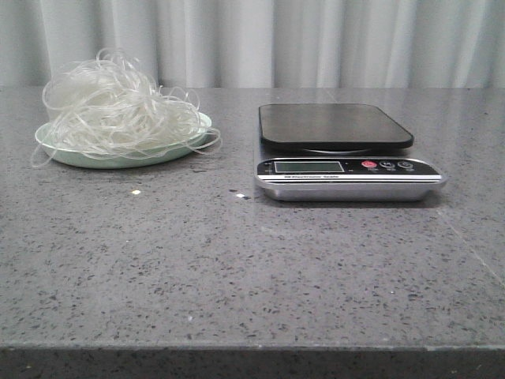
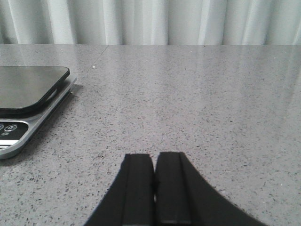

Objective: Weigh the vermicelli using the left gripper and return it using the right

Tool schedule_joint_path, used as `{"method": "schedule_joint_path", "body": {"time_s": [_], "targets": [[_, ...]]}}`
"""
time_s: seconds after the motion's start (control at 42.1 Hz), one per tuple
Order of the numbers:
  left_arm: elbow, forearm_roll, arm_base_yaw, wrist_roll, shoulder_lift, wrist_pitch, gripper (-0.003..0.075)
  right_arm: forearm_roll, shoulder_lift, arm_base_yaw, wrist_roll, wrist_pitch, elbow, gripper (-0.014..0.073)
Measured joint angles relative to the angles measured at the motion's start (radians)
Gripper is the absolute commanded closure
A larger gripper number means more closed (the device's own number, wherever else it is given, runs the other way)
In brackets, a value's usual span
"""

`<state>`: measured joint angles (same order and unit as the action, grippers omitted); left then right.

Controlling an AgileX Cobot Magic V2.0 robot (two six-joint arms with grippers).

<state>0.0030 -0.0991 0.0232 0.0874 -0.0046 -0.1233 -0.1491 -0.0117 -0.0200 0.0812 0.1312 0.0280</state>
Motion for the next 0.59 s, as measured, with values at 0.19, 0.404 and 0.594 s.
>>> {"method": "schedule_joint_path", "body": {"time_s": [0.19, 0.404, 0.594], "targets": [[-0.043, -0.002, 0.000, 0.000, 0.000, -0.185, 0.0583, 0.000, 0.000, 0.000, 0.000, 0.000, 0.000, 0.0442], [-0.355, -0.002, 0.000, 0.000, 0.070, -0.090, 0.0583, 0.000, 0.000, 0.000, 0.000, 0.000, 0.000, 0.0442], [-0.650, -0.002, 0.000, 0.000, 0.279, 0.123, 0.0582, 0.000, 0.000, 0.000, 0.000, 0.000, 0.000, 0.0442]]}}
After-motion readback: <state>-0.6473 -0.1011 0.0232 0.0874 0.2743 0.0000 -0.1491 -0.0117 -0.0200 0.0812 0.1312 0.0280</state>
